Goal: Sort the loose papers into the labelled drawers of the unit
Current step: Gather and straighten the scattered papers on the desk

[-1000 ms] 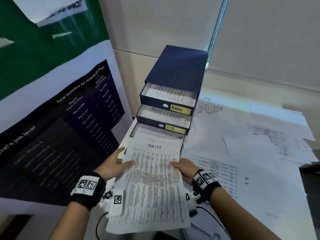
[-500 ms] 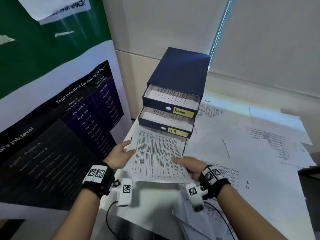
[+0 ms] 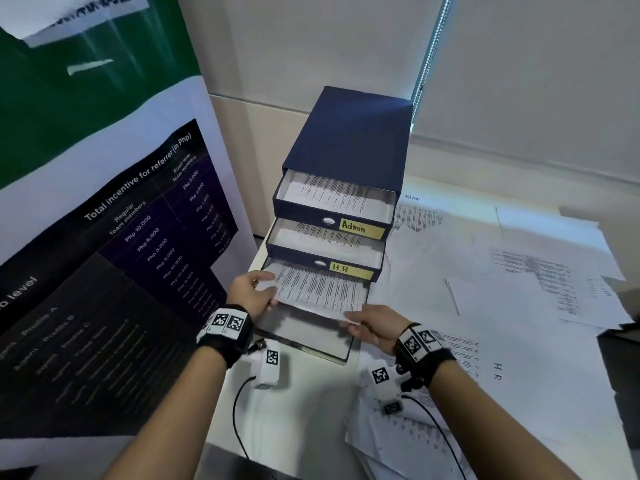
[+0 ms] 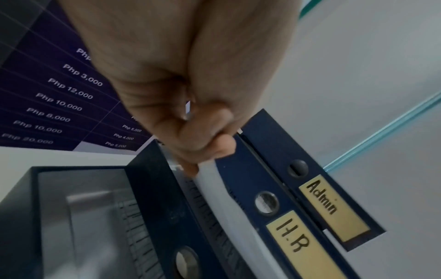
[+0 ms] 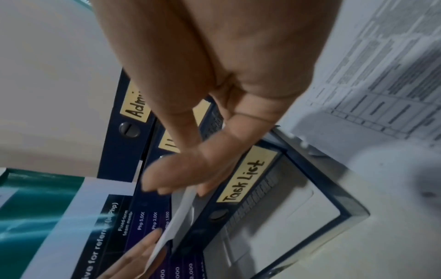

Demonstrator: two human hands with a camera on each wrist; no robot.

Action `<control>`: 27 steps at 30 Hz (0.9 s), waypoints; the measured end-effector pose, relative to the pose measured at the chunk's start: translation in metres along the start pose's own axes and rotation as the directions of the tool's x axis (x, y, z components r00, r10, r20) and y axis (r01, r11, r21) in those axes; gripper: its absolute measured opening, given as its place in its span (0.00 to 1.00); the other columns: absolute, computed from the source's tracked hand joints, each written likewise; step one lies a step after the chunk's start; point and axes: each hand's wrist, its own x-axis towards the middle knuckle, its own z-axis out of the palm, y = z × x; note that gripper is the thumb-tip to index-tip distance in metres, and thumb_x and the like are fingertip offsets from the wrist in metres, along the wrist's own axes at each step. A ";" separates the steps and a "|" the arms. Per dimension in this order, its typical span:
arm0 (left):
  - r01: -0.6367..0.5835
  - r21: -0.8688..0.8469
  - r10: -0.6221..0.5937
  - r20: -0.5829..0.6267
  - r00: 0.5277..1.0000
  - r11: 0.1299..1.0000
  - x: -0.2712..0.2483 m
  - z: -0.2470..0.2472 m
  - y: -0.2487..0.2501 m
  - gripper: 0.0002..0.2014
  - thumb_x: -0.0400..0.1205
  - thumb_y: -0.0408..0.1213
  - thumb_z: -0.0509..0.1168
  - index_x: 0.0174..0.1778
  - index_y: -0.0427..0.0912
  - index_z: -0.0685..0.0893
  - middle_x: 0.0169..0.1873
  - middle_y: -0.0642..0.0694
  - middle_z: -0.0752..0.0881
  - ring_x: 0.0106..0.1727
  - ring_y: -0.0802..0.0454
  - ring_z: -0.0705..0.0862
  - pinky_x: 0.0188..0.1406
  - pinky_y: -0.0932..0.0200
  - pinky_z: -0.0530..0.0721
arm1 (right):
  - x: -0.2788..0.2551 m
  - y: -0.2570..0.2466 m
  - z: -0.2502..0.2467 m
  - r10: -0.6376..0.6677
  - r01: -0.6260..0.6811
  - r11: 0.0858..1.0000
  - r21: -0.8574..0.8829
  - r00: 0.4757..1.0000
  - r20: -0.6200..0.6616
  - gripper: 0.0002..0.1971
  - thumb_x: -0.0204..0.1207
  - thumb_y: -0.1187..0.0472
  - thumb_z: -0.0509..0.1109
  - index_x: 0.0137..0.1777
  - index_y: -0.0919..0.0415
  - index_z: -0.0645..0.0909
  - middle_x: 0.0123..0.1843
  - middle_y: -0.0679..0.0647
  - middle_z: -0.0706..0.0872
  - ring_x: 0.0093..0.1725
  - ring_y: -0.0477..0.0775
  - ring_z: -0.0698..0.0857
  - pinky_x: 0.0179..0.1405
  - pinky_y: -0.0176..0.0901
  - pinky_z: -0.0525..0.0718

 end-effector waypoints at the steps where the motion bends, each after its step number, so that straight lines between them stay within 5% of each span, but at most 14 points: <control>1: -0.008 -0.016 0.008 -0.043 0.999 1.000 0.002 0.003 0.004 0.09 0.80 0.27 0.71 0.53 0.43 0.87 0.45 0.37 0.89 0.20 0.58 0.84 0.22 0.67 0.80 | 0.001 -0.002 -0.001 0.011 -0.012 0.999 0.042 1.000 0.006 0.12 0.80 0.72 0.70 0.60 0.72 0.72 0.45 0.68 0.90 0.30 0.52 0.88 0.24 0.35 0.87; 3: -0.025 -0.016 0.023 -0.107 0.994 1.000 0.008 0.009 0.009 0.08 0.79 0.29 0.74 0.51 0.43 0.88 0.45 0.45 0.90 0.26 0.58 0.88 0.26 0.71 0.81 | 0.008 -0.009 -0.002 -0.008 0.012 0.996 0.091 0.999 -0.046 0.07 0.79 0.73 0.70 0.51 0.70 0.74 0.47 0.70 0.89 0.32 0.51 0.90 0.32 0.36 0.90; 6: -0.055 -0.012 0.052 -0.181 0.982 0.998 0.010 0.016 0.018 0.10 0.73 0.37 0.81 0.45 0.44 0.87 0.35 0.52 0.85 0.22 0.65 0.85 0.24 0.75 0.77 | 0.020 -0.019 0.000 -0.082 0.087 0.990 0.110 0.995 -0.056 0.11 0.76 0.73 0.74 0.55 0.75 0.79 0.54 0.69 0.88 0.50 0.55 0.91 0.49 0.38 0.90; 10: -0.076 0.060 0.087 -0.208 0.974 0.995 0.026 0.024 0.015 0.12 0.66 0.38 0.86 0.35 0.40 0.90 0.30 0.49 0.88 0.30 0.57 0.84 0.33 0.66 0.82 | 0.020 -0.030 0.001 -0.025 0.014 0.953 0.303 0.999 0.031 0.10 0.81 0.77 0.65 0.59 0.82 0.77 0.52 0.73 0.89 0.54 0.61 0.90 0.45 0.43 0.92; 13: -0.105 0.287 0.150 -0.140 0.979 0.952 0.042 0.032 0.007 0.06 0.72 0.30 0.81 0.42 0.43 0.94 0.39 0.45 0.93 0.42 0.49 0.91 0.53 0.57 0.89 | 0.016 -0.030 -0.014 -0.051 0.034 0.963 0.268 0.997 0.058 0.12 0.82 0.72 0.65 0.60 0.83 0.78 0.52 0.73 0.89 0.48 0.61 0.92 0.48 0.46 0.91; 16: -0.089 0.681 0.063 0.064 0.996 0.727 0.049 0.045 0.005 0.14 0.81 0.26 0.65 0.57 0.42 0.91 0.58 0.38 0.89 0.60 0.39 0.87 0.66 0.50 0.84 | 0.009 -0.016 -0.059 -0.099 0.101 0.988 0.119 0.995 -0.022 0.08 0.78 0.67 0.73 0.46 0.75 0.85 0.41 0.69 0.88 0.36 0.59 0.90 0.40 0.50 0.90; 18: -0.099 0.871 -0.012 0.119 0.993 0.482 0.041 0.055 0.013 0.16 0.82 0.31 0.61 0.63 0.43 0.87 0.64 0.36 0.84 0.65 0.39 0.83 0.66 0.48 0.83 | 0.006 0.000 -0.110 -0.178 0.156 0.981 -0.119 0.961 -0.211 0.04 0.75 0.69 0.75 0.43 0.70 0.84 0.37 0.63 0.84 0.30 0.57 0.85 0.36 0.50 0.86; 19: -0.117 0.921 -0.011 0.130 0.991 0.373 0.034 0.059 0.021 0.17 0.82 0.34 0.59 0.65 0.44 0.85 0.64 0.37 0.83 0.65 0.40 0.82 0.65 0.49 0.84 | 0.007 0.009 -0.141 -0.246 0.107 0.924 -0.366 0.902 -0.356 0.08 0.73 0.66 0.78 0.49 0.68 0.85 0.41 0.64 0.85 0.36 0.57 0.86 0.42 0.52 0.87; 21: -0.181 0.936 0.021 0.183 0.983 0.301 0.012 0.068 0.043 0.16 0.84 0.36 0.58 0.65 0.42 0.84 0.64 0.39 0.84 0.65 0.41 0.83 0.63 0.51 0.84 | 0.006 0.024 -0.196 -0.387 -0.184 0.595 -0.782 0.787 -0.480 0.29 0.65 0.51 0.83 0.65 0.58 0.82 0.59 0.59 0.86 0.56 0.58 0.85 0.59 0.50 0.85; 23: -0.319 0.853 0.053 0.327 0.944 0.413 -0.007 0.079 0.067 0.14 0.86 0.37 0.61 0.62 0.46 0.88 0.63 0.46 0.86 0.63 0.46 0.84 0.65 0.52 0.83 | 0.006 0.036 -0.236 -0.416 -0.343 0.309 -0.887 0.790 -0.451 0.45 0.58 0.38 0.83 0.74 0.53 0.73 0.72 0.57 0.78 0.69 0.61 0.78 0.67 0.52 0.79; 25: -0.440 0.649 0.040 0.534 0.844 0.620 -0.028 0.098 0.090 0.14 0.86 0.34 0.62 0.58 0.51 0.91 0.58 0.55 0.89 0.56 0.61 0.86 0.61 0.63 0.82 | 0.001 0.040 -0.249 -0.386 -0.354 0.200 -0.913 0.828 -0.406 0.51 0.55 0.36 0.84 0.78 0.51 0.69 0.77 0.57 0.71 0.72 0.62 0.74 0.68 0.55 0.78; 27: -0.527 0.493 0.065 0.685 0.726 0.692 -0.043 0.124 0.103 0.15 0.86 0.32 0.61 0.56 0.51 0.92 0.51 0.56 0.90 0.40 0.74 0.84 0.40 0.78 0.77 | -0.003 0.038 -0.251 -0.390 -0.365 0.116 -0.924 0.838 -0.381 0.49 0.54 0.35 0.84 0.75 0.49 0.70 0.73 0.56 0.72 0.70 0.60 0.75 0.68 0.54 0.79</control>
